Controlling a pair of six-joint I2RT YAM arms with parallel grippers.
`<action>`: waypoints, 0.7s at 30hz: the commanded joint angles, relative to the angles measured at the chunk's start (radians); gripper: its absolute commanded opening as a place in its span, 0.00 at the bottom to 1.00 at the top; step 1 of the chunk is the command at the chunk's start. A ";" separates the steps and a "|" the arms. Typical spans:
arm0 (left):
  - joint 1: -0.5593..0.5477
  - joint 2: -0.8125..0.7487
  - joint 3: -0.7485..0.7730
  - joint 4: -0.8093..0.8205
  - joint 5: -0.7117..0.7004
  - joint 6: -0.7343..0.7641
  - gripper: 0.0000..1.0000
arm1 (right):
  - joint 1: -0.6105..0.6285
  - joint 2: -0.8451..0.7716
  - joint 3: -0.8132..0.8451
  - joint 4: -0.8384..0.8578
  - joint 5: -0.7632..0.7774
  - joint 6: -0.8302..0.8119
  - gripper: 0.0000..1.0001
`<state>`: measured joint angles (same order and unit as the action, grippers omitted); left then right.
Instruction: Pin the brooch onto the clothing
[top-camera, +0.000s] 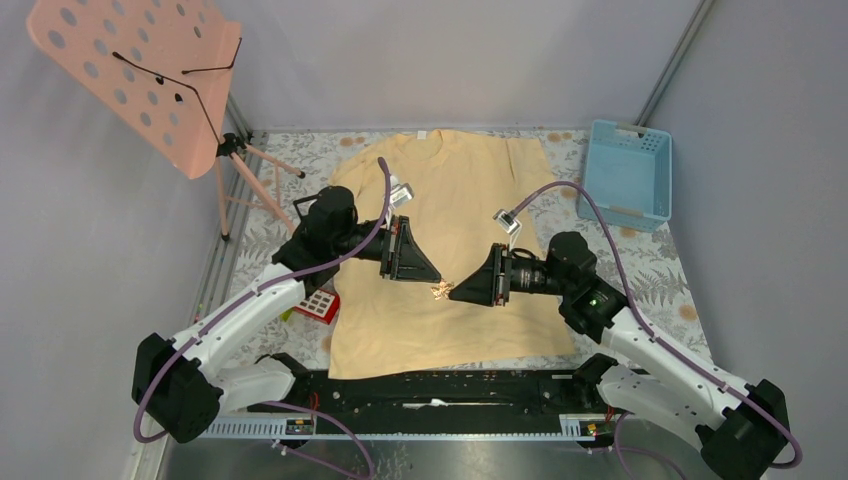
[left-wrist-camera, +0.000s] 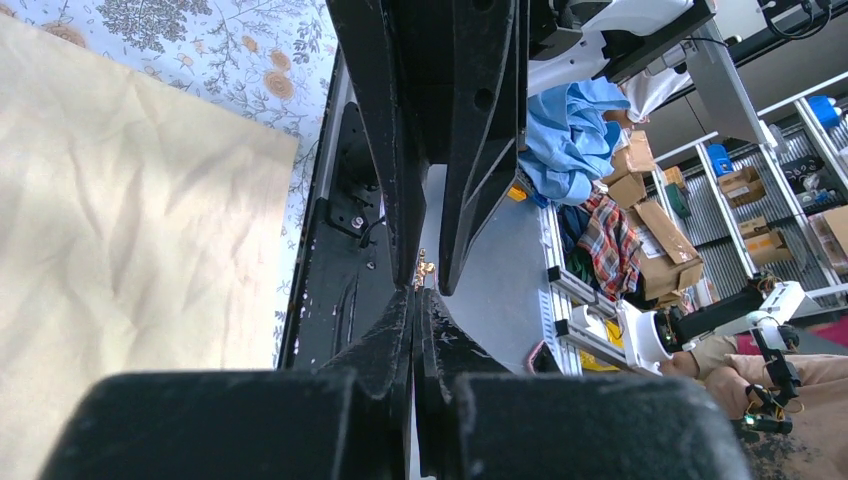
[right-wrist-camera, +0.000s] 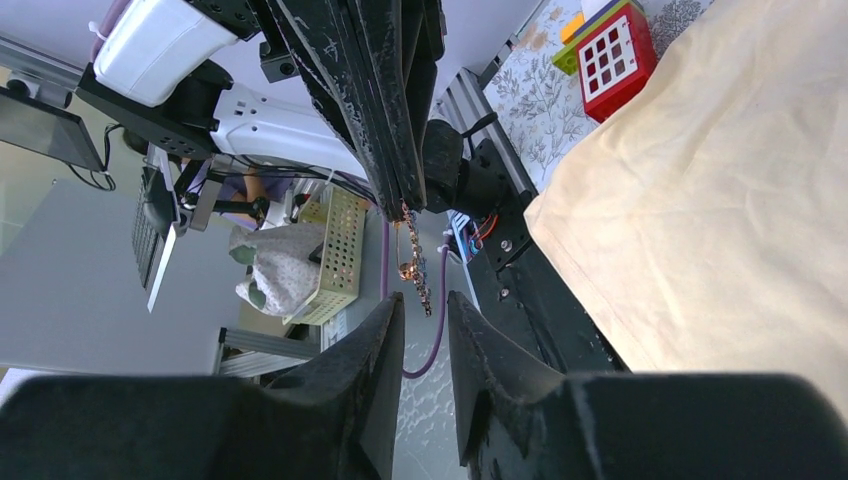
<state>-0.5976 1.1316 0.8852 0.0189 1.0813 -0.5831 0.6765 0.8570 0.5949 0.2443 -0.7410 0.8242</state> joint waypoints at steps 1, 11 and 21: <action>-0.001 -0.033 -0.002 0.076 0.035 -0.008 0.00 | 0.017 0.007 0.008 0.075 0.022 -0.006 0.28; -0.001 -0.039 -0.004 0.076 0.035 -0.006 0.00 | 0.028 0.018 0.005 0.123 0.029 0.011 0.09; 0.022 -0.042 -0.018 0.130 0.039 -0.023 0.82 | 0.030 -0.046 -0.029 0.149 0.117 0.010 0.00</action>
<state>-0.5941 1.1187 0.8742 0.0498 1.0931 -0.6003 0.6945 0.8585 0.5774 0.3206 -0.6899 0.8360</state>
